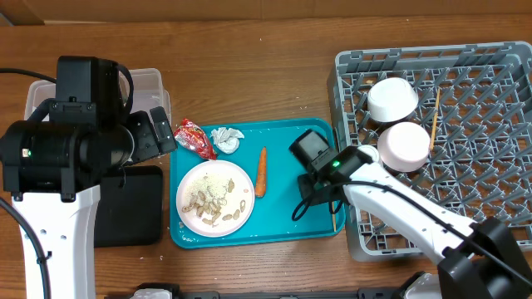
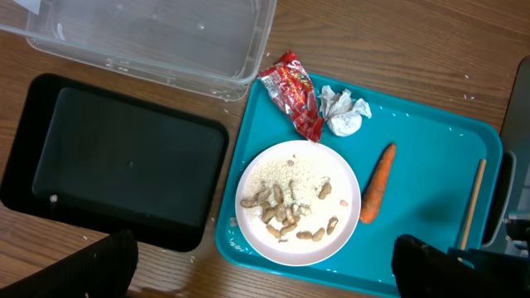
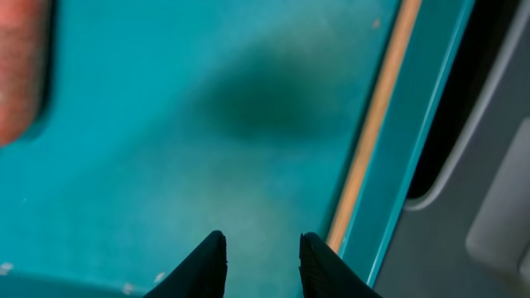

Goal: Sort waste into correct bins and load items into the dishwasher
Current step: 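Reach the right gripper back to the second chopstick on the tray, then grasp the second chopstick with the right gripper and stand it in the rack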

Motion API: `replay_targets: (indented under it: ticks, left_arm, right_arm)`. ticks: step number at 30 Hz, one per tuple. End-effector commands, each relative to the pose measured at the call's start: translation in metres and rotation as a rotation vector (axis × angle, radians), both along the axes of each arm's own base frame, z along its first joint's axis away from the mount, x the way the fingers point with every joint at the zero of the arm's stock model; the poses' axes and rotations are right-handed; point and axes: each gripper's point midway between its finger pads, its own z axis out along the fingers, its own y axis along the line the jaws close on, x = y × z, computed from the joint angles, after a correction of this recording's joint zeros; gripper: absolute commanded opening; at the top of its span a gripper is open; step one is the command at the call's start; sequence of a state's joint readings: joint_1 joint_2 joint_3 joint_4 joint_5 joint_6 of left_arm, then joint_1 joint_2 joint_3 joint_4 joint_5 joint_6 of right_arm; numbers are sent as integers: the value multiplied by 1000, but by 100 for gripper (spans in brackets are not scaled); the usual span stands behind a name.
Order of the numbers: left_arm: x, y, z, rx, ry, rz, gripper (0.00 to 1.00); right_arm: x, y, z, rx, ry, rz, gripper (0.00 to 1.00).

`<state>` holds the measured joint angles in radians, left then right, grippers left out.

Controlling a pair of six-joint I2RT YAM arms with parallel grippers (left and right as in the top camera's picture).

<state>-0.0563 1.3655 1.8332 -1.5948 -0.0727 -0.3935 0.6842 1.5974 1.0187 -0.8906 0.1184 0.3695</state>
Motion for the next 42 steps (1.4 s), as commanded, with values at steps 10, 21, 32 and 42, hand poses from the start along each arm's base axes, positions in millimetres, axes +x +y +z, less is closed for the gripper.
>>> replay_targets:
  ticks: [10, 21, 32, 42]
  left_arm:
    - [1, 4, 0, 7, 3, 21, 100]
    - [1, 4, 0, 7, 3, 21, 100]
    - [1, 4, 0, 7, 3, 21, 100]
    - [1, 4, 0, 7, 3, 21, 100]
  right_arm:
    - [32, -33, -43, -218, -129, -112, 32]
    - [15, -23, -61, -202, -24, -49, 4]
    - [44, 23, 25, -71, -138, 16, 4]
    - [90, -24, 166, -46, -423, -159, 4]
